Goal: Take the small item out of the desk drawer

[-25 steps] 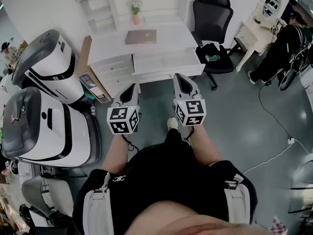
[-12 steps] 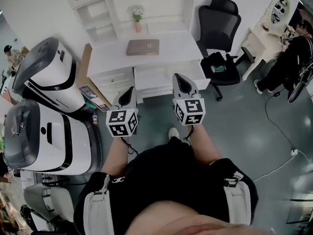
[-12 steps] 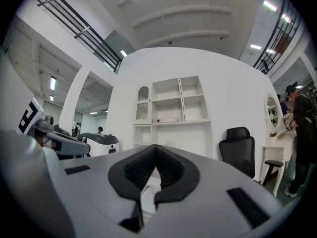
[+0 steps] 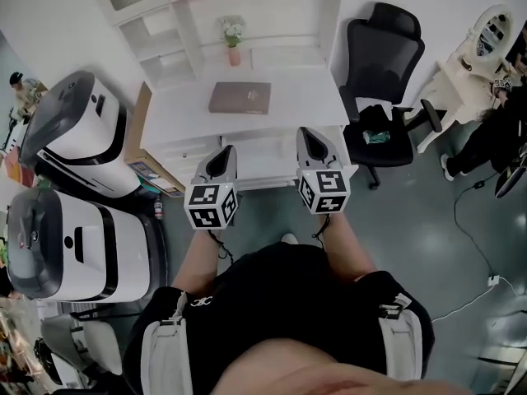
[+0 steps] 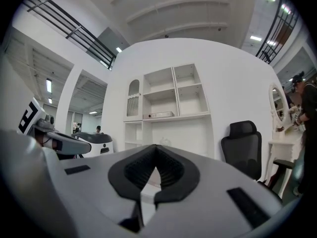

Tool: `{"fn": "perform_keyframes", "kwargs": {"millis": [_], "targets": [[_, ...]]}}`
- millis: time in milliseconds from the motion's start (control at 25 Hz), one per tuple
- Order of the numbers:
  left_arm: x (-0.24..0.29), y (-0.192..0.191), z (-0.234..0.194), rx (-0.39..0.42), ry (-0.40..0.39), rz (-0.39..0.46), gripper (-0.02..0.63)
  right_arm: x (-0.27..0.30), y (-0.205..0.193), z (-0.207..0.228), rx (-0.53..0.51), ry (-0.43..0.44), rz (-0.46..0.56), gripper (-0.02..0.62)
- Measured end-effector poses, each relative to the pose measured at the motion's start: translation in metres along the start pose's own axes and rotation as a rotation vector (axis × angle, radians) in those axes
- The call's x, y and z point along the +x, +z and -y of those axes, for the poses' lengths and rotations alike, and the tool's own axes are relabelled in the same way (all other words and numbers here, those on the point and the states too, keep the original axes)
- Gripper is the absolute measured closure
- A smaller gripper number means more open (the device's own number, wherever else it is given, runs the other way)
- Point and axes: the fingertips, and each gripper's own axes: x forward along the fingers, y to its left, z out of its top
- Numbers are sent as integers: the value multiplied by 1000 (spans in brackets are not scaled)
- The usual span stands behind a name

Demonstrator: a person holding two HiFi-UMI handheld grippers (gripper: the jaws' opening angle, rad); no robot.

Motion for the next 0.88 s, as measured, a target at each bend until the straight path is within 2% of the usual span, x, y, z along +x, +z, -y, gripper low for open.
{"fn": "perform_keyframes", "kwargs": {"millis": [320,600,880], "targets": [[92,5,-8,-20,-1,-52,592,73,-15,55,20,22,-60,598],[141,-7,-46,-45,-38,-93,592,122,-41,69,55,-22,-125,598],[184,-1,-67,-30,-125,-101,592,150,-64,82,79,-111,-181,598]]}}
